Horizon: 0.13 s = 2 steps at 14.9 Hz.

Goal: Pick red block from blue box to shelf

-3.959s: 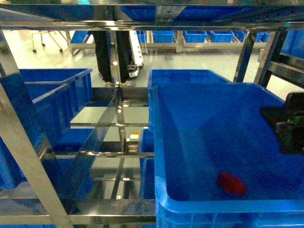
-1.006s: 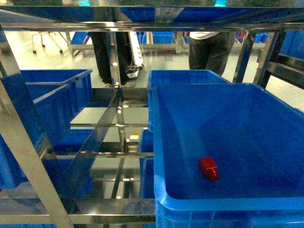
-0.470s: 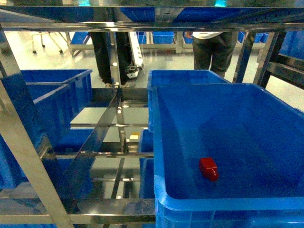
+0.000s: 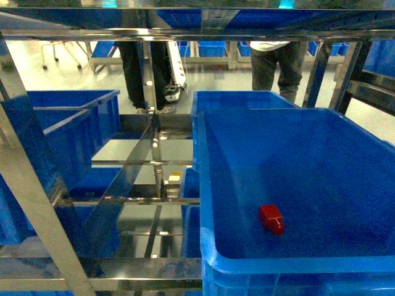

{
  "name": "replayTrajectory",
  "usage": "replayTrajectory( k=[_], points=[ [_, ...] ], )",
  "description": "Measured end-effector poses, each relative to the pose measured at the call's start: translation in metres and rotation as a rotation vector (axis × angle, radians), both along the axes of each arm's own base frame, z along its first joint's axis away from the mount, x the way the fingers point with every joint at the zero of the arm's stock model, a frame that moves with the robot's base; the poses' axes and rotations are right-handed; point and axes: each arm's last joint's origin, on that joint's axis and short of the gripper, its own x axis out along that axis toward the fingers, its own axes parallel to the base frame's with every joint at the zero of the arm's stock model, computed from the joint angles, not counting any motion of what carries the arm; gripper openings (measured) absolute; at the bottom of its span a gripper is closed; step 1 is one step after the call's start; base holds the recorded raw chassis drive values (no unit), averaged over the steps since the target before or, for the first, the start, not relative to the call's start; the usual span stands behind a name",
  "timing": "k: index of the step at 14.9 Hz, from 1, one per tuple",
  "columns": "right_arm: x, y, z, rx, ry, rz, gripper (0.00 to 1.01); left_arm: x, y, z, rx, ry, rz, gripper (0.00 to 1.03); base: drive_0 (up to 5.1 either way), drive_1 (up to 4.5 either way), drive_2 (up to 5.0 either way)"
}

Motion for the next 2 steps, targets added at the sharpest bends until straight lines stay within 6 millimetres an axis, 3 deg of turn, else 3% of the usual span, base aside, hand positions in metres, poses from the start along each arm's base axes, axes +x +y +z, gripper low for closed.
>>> replayTrajectory(
  k=[2],
  points=[
    [0.0000, 0.0000, 0.0000, 0.000, 0.000, 0.000, 0.98, 0.0000, 0.0000, 0.0000, 0.000, 0.000, 0.000, 0.98, 0.0, 0.00, 0.0]
  ],
)
